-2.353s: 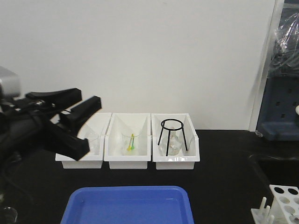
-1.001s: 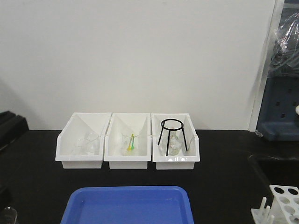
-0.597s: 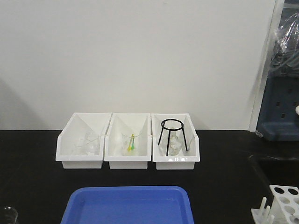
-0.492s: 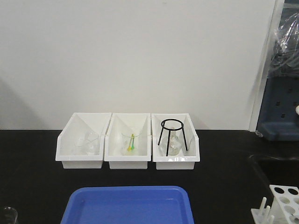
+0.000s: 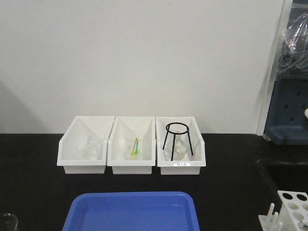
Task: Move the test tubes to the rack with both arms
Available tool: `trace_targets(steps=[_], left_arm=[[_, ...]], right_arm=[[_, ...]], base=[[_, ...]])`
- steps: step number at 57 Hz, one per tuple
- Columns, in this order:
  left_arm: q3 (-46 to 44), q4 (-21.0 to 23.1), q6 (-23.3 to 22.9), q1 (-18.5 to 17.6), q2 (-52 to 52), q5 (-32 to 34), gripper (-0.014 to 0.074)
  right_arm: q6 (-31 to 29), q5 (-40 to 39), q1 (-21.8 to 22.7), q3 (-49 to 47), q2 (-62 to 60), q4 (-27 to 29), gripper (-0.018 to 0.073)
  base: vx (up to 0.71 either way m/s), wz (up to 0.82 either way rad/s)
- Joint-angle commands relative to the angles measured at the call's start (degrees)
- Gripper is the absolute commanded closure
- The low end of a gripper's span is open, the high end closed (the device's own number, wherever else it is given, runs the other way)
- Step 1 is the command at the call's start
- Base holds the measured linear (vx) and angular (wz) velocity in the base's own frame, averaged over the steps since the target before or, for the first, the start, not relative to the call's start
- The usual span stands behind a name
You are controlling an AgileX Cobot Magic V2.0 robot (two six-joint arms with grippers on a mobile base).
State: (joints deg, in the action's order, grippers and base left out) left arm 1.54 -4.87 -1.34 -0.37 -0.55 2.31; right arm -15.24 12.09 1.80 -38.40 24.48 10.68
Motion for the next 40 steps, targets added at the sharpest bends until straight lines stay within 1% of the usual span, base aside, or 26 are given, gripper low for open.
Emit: trace_targets(steps=[1, 40], left_arm=[[-1.4, 0.6, -0.5, 0.0, -0.2, 4.2, 0.0602], [-1.4, 0.6, -0.5, 0.0, -0.2, 4.2, 0.0601]], right_arm=[[-0.4, -3.9, 0.3, -1.9, 0.5, -0.3, 0.0174], [-0.4, -3.3, 0.3, -1.9, 0.5, -0.3, 0.0174]], base=[[0.00, 0.00], [0.00, 0.00]])
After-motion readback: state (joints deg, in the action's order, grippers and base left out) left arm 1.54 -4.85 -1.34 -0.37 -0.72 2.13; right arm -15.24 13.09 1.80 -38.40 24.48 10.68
